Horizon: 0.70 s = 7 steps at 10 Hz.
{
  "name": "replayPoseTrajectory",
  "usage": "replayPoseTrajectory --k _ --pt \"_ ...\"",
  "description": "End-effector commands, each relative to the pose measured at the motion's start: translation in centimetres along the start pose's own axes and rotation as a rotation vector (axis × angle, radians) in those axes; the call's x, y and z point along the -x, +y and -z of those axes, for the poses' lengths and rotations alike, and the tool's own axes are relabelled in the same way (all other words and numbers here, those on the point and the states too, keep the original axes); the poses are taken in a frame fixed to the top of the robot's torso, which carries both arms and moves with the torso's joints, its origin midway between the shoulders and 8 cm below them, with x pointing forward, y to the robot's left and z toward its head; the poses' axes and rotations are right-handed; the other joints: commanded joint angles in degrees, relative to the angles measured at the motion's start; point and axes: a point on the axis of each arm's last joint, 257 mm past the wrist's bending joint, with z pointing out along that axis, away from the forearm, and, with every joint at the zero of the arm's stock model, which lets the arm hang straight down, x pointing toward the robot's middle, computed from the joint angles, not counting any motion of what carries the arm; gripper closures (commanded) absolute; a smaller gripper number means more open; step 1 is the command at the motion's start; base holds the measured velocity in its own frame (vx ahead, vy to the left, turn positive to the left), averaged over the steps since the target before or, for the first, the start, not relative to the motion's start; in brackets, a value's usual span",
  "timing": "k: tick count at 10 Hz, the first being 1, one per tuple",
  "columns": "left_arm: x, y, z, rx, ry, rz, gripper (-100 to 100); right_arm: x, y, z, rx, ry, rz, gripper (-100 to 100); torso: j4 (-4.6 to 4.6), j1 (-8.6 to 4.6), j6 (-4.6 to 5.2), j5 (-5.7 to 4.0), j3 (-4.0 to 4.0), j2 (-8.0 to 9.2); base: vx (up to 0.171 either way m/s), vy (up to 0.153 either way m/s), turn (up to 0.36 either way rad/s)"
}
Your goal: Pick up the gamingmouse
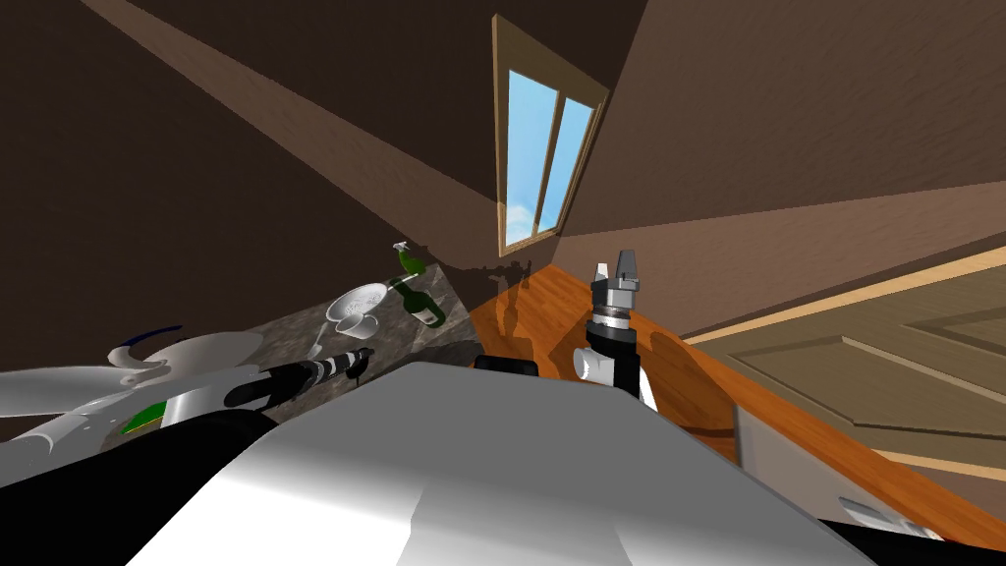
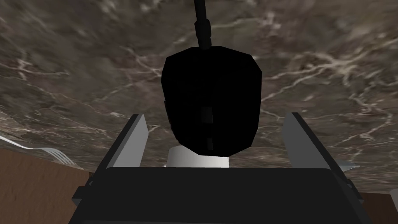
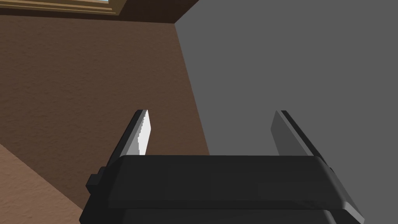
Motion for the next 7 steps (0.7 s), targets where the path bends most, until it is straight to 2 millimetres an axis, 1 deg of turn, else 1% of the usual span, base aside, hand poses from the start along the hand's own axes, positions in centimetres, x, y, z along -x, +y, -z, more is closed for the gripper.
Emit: replayPoseTrajectory --k 1,2,3,4,7 --pt "-0.83 0.71 -0.17 0.004 -0.001 0.010 -100 0.00 0.00 0.00 0.000 0.000 0.000 0 0.00 0.00 0.00 0.00 0.00 0.00 -0.004 0.005 -0.045" --pt "-1.44 1.23 -0.33 0.006 -0.001 0.018 -100 0.00 0.00 0.00 0.000 0.000 0.000 0 0.01 0.00 0.00 0.00 0.02 0.04 0.000 0.002 -0.050" --pt "-1.00 0.84 -0.20 0.004 -0.002 0.013 -100 0.00 0.00 0.00 0.000 0.000 0.000 0 0.01 -0.01 0.01 0.00 0.02 0.03 0.000 0.000 0.000" --pt "-1.06 0.88 -0.23 0.005 -0.001 0.013 100 0.00 0.00 0.00 0.000 0.000 0.000 0 0.01 -0.01 0.01 0.00 0.01 0.02 0.000 0.000 0.000" --pt "-1.06 0.86 -0.22 0.004 -0.001 0.014 100 0.00 0.00 0.00 0.000 0.000 0.000 0 0.01 0.03 0.01 0.02 0.02 0.02 0.000 0.000 0.000"
